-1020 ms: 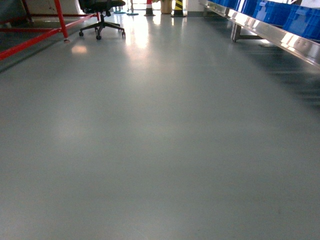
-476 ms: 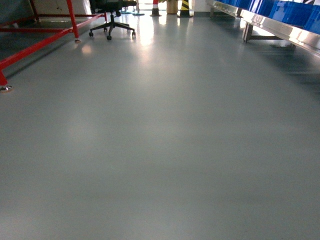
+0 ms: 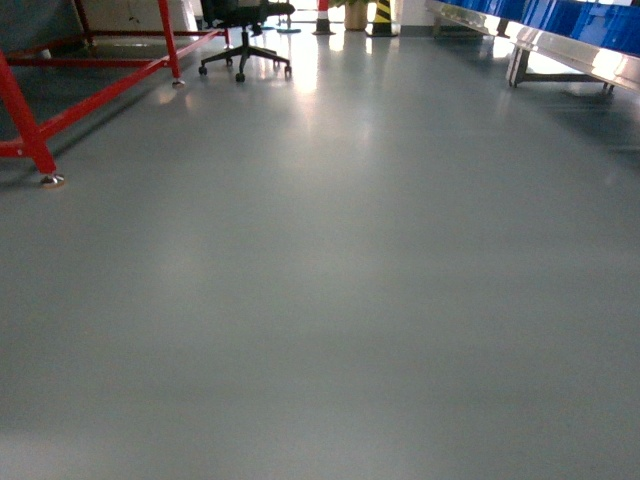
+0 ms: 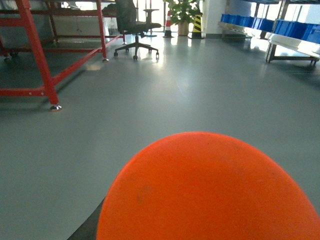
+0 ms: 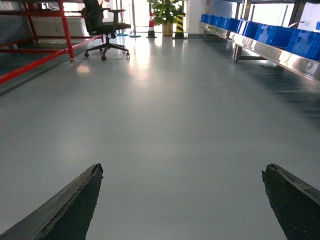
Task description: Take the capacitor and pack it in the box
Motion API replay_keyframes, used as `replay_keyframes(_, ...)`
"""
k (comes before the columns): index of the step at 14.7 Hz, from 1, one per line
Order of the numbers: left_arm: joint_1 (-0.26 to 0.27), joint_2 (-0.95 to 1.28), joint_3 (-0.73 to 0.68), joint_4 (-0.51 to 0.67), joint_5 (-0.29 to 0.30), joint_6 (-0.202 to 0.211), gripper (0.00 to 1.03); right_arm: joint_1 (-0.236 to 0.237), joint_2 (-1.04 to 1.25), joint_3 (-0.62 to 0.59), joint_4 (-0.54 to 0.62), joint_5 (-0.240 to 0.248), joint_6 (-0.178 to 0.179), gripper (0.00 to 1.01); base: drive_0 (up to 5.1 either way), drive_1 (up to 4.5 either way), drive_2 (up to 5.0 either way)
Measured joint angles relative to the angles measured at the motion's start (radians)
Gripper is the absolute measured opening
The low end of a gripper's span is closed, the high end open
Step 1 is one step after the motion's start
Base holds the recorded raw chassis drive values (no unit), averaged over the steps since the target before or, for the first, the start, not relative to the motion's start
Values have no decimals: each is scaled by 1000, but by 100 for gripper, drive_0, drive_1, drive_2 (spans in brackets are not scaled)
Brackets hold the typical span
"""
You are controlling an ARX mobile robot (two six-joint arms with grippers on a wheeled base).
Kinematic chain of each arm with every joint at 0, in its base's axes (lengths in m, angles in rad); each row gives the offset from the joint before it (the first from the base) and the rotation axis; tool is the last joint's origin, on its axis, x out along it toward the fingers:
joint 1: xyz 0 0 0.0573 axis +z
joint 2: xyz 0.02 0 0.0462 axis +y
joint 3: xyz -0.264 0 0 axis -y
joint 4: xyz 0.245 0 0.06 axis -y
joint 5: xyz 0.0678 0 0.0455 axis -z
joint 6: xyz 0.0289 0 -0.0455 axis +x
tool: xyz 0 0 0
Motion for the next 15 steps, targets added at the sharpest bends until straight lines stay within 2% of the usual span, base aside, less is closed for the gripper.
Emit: replay_keyframes(15,1,0,0,0,-3,0,43,0,0,0,-1,-1,0,98,-493,253,253)
